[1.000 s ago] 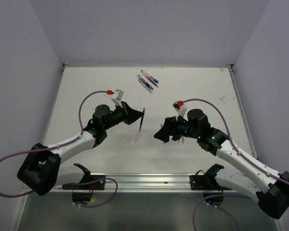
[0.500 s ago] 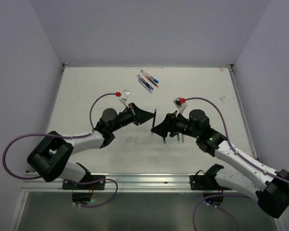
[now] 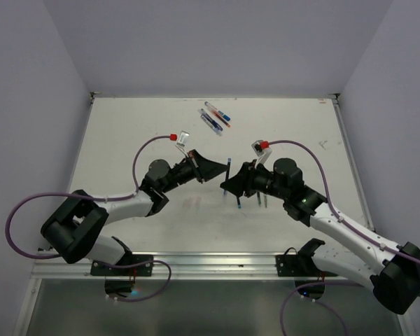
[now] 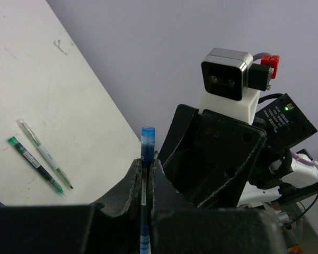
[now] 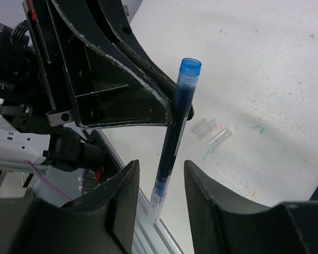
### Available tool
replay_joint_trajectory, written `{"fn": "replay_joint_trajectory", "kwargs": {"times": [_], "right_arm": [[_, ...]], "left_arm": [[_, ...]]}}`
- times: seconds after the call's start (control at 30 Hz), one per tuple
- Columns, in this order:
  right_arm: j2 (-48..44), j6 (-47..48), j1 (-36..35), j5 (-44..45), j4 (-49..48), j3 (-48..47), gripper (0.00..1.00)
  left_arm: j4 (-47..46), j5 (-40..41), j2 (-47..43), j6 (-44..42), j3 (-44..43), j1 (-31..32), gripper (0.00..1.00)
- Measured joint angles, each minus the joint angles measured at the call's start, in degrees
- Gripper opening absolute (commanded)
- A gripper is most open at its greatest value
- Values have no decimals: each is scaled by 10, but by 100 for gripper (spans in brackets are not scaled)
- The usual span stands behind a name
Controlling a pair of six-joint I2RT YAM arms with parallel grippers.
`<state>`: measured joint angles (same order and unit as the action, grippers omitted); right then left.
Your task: Open the pen caps
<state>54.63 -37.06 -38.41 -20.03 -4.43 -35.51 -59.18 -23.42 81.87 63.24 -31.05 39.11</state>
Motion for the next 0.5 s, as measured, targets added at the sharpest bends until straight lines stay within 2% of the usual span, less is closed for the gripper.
{"fn": "replay_joint_trajectory", "kwargs": {"times": [0.07,0.1,0.2,0.27,0.33,0.37,0.43,0.47,0.5], "right_arm": [[7,-1,0,0,-7,0,40],[11,-2,0,0,-9,0,33],[21,-4,0,0,-14,0,0],[26,-14,0,4,-16,0,0],[27,-16,-1,6,-16,0,0],[27,-17,-1,7,-16,0,0],[27,-17,-2,11,-16,0,0],[28,-18,-2,13,-13,0,0],[27,-19,-2,16,-10,0,0]], "left_arm": [[-1,0,0,4,0,3,0],[-3,0,0,7,0,5,0],[-8,-1,0,8,0,7,0],[-11,-1,1,7,0,7,2],[-10,-1,1,2,0,7,18],[-10,-1,1,-3,0,7,33],[-2,2,-5,-15,0,7,44],[10,7,-15,-26,1,8,53],[25,15,-31,-40,1,9,55]]}}
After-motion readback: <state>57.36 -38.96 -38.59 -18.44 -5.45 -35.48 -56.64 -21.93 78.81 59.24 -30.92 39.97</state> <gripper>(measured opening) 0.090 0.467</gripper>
